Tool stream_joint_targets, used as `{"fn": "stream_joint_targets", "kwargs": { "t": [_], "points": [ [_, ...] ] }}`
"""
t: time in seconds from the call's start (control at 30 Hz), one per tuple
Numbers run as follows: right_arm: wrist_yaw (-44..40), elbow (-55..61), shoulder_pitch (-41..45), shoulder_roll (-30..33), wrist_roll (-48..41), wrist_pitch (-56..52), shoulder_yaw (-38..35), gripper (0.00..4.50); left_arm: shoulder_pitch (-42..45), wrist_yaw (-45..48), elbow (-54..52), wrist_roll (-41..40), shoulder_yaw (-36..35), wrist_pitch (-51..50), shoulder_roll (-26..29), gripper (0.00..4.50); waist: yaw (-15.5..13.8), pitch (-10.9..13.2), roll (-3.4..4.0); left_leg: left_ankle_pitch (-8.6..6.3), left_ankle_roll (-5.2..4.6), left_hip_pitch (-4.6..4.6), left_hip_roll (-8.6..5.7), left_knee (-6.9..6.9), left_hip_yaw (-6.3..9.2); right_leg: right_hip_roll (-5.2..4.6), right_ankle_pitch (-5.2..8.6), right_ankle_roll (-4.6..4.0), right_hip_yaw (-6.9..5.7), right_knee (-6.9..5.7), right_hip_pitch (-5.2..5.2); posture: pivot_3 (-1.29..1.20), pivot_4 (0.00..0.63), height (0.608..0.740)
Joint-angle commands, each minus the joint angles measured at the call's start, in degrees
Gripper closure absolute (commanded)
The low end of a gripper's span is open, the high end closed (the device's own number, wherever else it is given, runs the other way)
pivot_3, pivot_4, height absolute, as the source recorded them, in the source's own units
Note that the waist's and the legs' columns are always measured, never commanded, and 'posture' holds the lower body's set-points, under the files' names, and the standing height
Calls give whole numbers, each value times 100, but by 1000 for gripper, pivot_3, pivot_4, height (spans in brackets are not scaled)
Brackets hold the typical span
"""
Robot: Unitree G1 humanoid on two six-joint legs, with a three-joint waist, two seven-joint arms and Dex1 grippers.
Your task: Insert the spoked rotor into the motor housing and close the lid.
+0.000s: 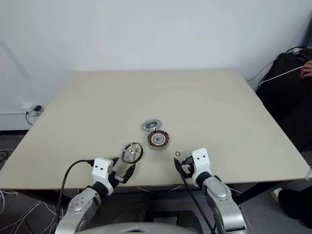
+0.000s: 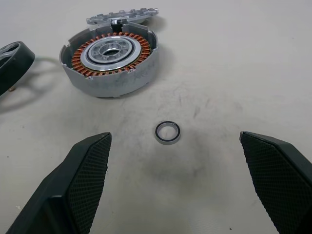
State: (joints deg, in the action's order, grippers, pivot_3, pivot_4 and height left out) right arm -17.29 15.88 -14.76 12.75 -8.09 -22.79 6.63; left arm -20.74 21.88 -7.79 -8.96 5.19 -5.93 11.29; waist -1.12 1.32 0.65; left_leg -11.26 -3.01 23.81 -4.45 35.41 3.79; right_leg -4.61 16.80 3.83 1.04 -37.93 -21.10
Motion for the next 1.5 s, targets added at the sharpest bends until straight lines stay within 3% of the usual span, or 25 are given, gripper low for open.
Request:
{"fn": "stream_joint_targets", "kwargs": {
  "t": [0.03,0.5,1.1,1.2,1.5],
  "points": [
    [10,124,104,-26,19,74,6,0,97,51,141,-8,-47,311,-24,19,0,0,0,0,0,0,0,0,0,0,0,1,0,0,0,0,0,740],
    [72,-278,403,-167,126,115,16,0,210,136,427,-21,-43,591,-10,19,6,-1,-1,0,0,0,0,3,0,2,-12,-17,-1,-2,0,0,0,740],
    [65,-2260,1548,-463,451,640,156,0,250,-87,-318,33,65,140,2,19,13,-3,1,1,0,-6,0,8,0,14,-24,-19,-2,-6,2,0,0,740],
    [50,-2453,1531,-428,477,691,141,555,209,-121,-431,31,74,83,7,0,19,-7,-3,1,0,-8,0,8,0,14,-24,-19,-1,-7,4,0,0,740],
    [77,-2208,1134,-401,472,675,62,3520,130,-218,-758,32,142,-156,4,0,21,-25,-7,1,0,-17,0,8,0,13,-22,-22,2,-7,13,0,0,740]
  ]
}}
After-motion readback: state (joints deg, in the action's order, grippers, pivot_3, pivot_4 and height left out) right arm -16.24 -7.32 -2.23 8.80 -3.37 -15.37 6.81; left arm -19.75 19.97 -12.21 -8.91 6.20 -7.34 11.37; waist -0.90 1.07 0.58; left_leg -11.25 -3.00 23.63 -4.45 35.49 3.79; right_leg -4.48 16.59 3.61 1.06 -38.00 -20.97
